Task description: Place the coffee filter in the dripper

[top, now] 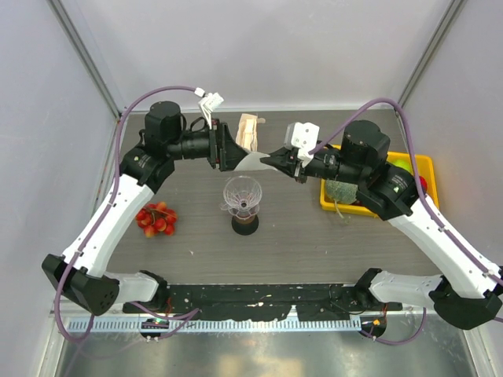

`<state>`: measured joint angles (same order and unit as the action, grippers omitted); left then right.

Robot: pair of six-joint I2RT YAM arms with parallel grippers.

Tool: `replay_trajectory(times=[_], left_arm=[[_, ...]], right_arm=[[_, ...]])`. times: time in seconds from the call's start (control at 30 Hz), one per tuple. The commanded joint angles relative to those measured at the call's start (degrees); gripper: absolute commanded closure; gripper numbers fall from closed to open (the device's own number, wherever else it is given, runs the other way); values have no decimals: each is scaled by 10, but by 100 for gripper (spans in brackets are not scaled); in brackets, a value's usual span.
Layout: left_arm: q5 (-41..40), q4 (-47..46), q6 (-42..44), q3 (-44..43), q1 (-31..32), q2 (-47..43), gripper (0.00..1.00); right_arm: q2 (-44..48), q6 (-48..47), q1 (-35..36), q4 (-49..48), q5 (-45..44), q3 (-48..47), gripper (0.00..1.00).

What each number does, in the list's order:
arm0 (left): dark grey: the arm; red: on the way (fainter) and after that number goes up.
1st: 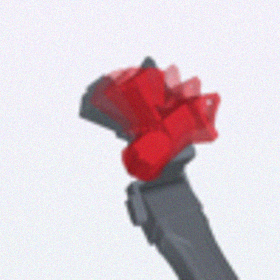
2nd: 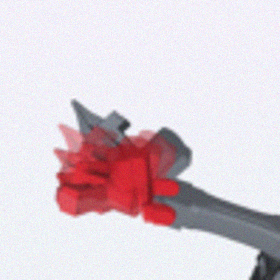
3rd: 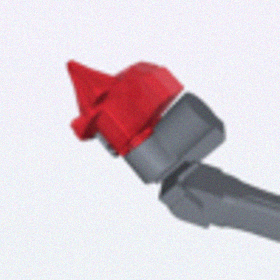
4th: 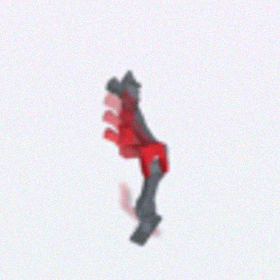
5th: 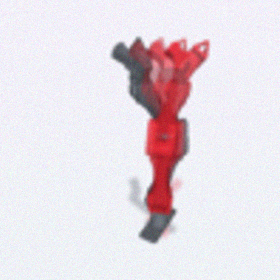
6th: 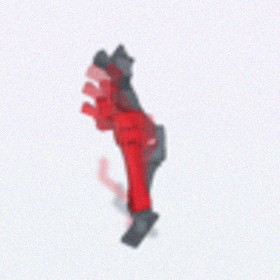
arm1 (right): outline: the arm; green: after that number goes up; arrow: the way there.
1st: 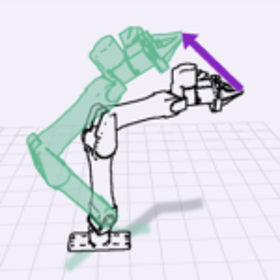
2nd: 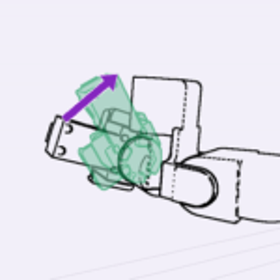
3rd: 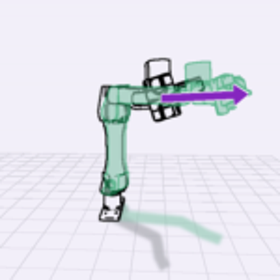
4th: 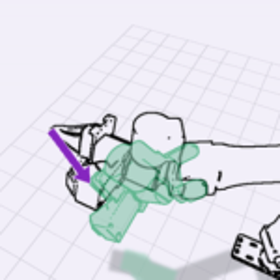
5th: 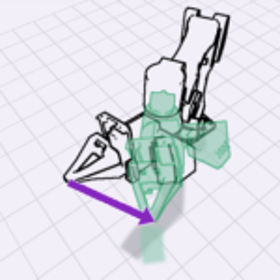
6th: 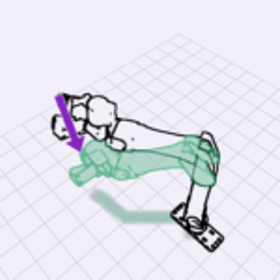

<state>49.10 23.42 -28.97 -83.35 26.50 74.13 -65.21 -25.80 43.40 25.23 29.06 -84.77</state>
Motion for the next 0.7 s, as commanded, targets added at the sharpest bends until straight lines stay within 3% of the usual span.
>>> replay_trajectory(times=[0.0,0.23,0.43,0.67], left_arm=[[36,-73,-90,19,-2,-4,40],[79,-167,-182,64,-27,-7,40],[92,-171,-195,70,-28,-8,39],[122,-210,-242,80,-35,2,55]], right_arm=[[23,-6,9,-101,-39,21,95],[34,-29,21,-113,-63,43,95],[48,-57,29,-137,-84,66,95],[60,-85,36,-157,-90,93,95]])
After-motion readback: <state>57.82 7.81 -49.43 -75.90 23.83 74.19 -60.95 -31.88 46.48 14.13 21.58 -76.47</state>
